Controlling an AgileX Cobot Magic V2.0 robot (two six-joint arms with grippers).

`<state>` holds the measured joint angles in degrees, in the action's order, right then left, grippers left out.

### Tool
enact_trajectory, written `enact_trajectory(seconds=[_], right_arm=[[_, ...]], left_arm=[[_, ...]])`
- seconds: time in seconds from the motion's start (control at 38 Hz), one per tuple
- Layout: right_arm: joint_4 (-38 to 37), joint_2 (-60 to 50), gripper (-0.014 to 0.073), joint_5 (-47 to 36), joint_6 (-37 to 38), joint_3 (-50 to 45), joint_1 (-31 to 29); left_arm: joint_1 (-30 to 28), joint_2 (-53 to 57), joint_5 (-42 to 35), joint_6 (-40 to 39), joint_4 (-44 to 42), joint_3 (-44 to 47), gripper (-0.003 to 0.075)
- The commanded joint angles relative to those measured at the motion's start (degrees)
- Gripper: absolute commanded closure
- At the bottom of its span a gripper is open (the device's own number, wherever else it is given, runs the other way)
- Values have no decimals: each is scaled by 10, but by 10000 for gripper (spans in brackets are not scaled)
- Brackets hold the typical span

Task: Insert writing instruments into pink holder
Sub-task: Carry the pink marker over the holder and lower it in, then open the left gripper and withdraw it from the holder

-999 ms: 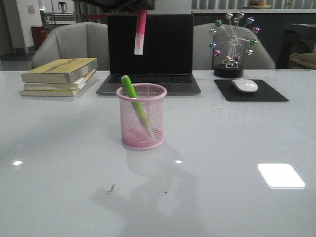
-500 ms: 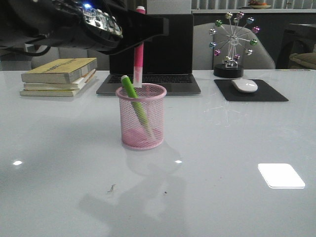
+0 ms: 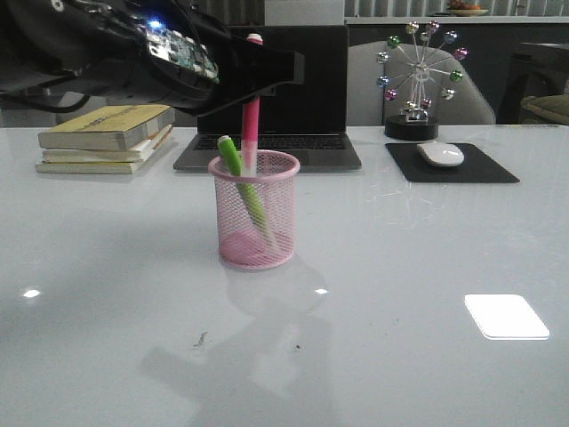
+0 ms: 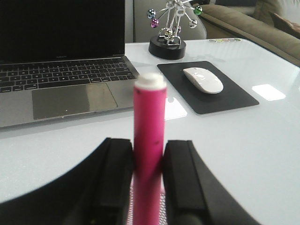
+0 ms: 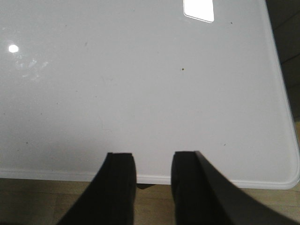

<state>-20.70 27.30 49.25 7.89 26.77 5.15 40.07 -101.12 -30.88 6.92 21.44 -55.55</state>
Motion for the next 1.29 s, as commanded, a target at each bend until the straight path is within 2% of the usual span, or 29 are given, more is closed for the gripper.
enact_trajectory(seconds=[0.0, 0.08, 0.26, 0.34, 0.53, 0.68, 0.81, 1.08, 1.26], right_arm=[[-22, 1, 263, -32, -1, 16, -3], [-22, 1, 263, -33, -1, 16, -3], [-22, 1, 263, -33, -1, 16, -3], [-21, 1, 263, -33, -1, 16, -3], [-14, 1, 263, -34, -1, 16, -3], [-10, 1, 263, -34, -1, 16, -3], [-9, 1, 263, -43, -1, 16, -3], [39, 1, 263, -78, -1, 16, -3], [63, 1, 263, -113, -1, 16, -3]], left_arm=[[3, 32, -55, -7, -4, -14, 377], [3, 32, -72, -7, -4, -14, 351], [3, 34, -136, -6, -4, -14, 344], [0, 43, -155, 18, -5, -15, 344], [-19, 94, -139, 100, -5, -17, 344], [-56, 179, -51, 162, -5, -17, 344], [-108, 258, 47, 165, -5, -17, 344], [-251, 408, 252, 165, -5, -17, 345], [-336, 498, 350, 165, -4, -11, 345]])
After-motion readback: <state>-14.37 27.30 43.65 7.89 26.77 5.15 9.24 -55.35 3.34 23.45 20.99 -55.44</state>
